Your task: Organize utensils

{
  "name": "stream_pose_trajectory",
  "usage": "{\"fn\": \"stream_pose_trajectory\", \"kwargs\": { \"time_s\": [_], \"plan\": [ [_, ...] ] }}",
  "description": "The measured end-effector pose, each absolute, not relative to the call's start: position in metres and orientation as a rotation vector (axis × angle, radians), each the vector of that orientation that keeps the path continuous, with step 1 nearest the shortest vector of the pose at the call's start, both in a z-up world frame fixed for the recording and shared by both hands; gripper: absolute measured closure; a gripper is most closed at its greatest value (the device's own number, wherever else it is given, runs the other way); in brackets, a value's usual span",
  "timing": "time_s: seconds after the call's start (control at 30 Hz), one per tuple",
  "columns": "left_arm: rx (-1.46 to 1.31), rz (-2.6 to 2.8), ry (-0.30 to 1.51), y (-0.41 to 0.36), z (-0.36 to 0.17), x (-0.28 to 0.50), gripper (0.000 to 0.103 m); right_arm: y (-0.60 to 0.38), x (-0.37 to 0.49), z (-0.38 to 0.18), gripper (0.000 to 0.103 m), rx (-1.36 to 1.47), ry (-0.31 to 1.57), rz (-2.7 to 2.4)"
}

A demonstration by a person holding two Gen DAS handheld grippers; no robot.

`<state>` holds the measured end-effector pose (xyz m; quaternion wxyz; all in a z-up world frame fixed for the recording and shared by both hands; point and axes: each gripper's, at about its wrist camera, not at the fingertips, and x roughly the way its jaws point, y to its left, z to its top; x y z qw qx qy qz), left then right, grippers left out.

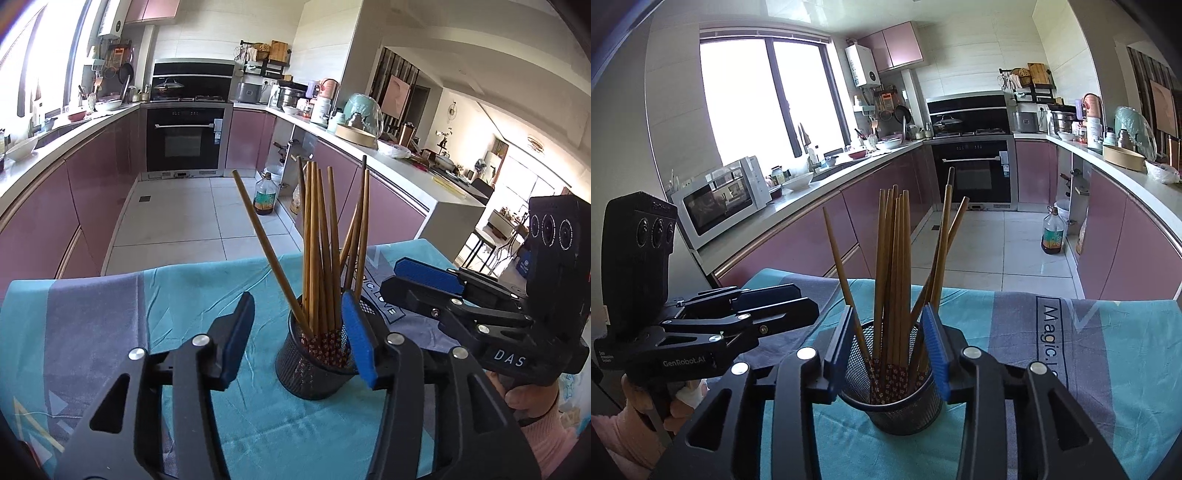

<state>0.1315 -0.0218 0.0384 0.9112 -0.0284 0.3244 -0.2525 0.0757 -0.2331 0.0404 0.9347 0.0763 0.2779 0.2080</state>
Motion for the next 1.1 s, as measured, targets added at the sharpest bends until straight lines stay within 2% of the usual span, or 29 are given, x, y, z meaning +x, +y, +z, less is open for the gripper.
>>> {"fn": "stream_pose_trajectory", "kwargs": {
  "time_s": [0.07, 0.13, 0.2, 0.3, 0.5, 1.1],
  "plan": [
    [-0.062, -0.511, 0.655, -0.018, 0.036, 0.126, 0.044, -0.233, 0.069, 0.038, 0.05, 0.167, 0.553, 0.42],
    [-0.06, -0.485, 0.632, -0.013, 0.032, 0.119, 0.027, -0.233, 0.063, 0.035, 0.04, 0.172, 0.542, 0.41],
    [-0.055, -0.466, 0.611, -0.008, 0.029, 0.111, 0.024, -0.232, 0.058, 0.031, 0.036, 0.171, 0.537, 0.4],
    [-0.041, -0.403, 0.568, 0.002, 0.024, 0.097, 0.006, -0.23, 0.05, 0.023, 0.022, 0.159, 0.528, 0.367],
    [-0.014, -0.302, 0.523, 0.017, 0.016, 0.071, 0.006, -0.226, 0.03, 0.011, 0.007, 0.157, 0.487, 0.335],
    [-0.06, -0.155, 0.424, 0.052, 0.013, 0.014, 0.006, -0.203, -0.008, 0.011, 0.007, 0.144, 0.372, 0.317]
  ]
}}
